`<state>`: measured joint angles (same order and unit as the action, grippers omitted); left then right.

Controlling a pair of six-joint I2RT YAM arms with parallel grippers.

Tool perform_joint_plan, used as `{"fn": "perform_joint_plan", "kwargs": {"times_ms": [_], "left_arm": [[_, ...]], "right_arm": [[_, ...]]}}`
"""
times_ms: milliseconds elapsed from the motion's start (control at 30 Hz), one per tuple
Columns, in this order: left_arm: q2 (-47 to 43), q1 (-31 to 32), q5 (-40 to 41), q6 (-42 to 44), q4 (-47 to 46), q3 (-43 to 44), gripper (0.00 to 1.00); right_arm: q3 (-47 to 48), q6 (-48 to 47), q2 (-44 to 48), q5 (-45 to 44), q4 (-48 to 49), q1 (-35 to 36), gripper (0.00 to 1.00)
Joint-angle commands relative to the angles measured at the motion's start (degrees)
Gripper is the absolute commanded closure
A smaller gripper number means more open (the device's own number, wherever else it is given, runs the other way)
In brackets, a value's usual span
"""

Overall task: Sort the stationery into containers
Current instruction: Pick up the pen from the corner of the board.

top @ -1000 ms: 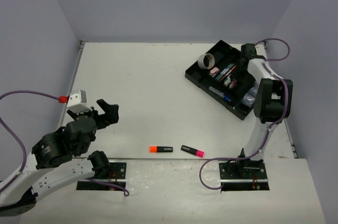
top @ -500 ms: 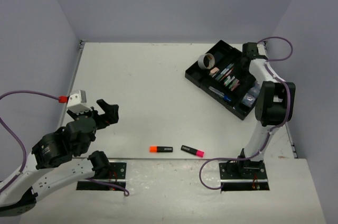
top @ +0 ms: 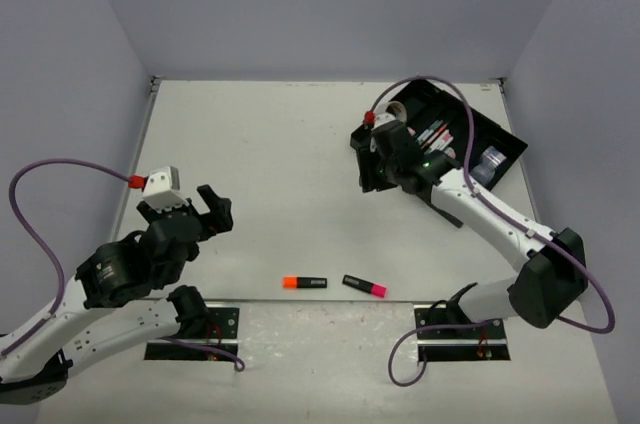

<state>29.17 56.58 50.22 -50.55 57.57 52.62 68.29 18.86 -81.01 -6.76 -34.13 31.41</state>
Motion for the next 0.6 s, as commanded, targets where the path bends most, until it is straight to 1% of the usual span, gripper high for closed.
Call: {"fn": "perform_joint_plan", "kwargs": {"times_ms": [0,33,133,200,300,467,567], "left_arm": [[4.9,-0.4,2.4,-1.5,1.4,1.1,0.0],[5.7,-0.4,2.2,-1.3,1.5,1.2,0.0],[6.3,-0.4,2.2,-1.3,1.5,1.3,0.0],[5.6,-0.4,2.1,-1.1,1.1,1.0,0.0],[4.1,-0.3,1.8,-0.5,0.3,0.6,0.0],[2.9,-0.3,1.5,-0.4,0.1,0.5,0.0],[2.5,-0.3,1.5,-0.2,-0.1,0.5,0.0]], "right_arm": [[-6.0,-2.0,1.3,-4.9,-5.9,10.9,0.48],[-7.1,-1.0,1.1,-6.4,-7.4,13.8,0.47],[-9.6,1.7,-0.5,-5.7,-10.0,19.6,0.47],[-11.2,2.8,-1.7,-2.8,-10.6,23.4,0.47],[-10.3,3.7,-5.0,-0.7,-11.2,28.4,0.47],[-8.5,6.1,-11.4,-2.0,-15.0,33.9,0.46],[-8.9,7.5,-13.6,-1.9,-15.2,34.9,0.46]]}}
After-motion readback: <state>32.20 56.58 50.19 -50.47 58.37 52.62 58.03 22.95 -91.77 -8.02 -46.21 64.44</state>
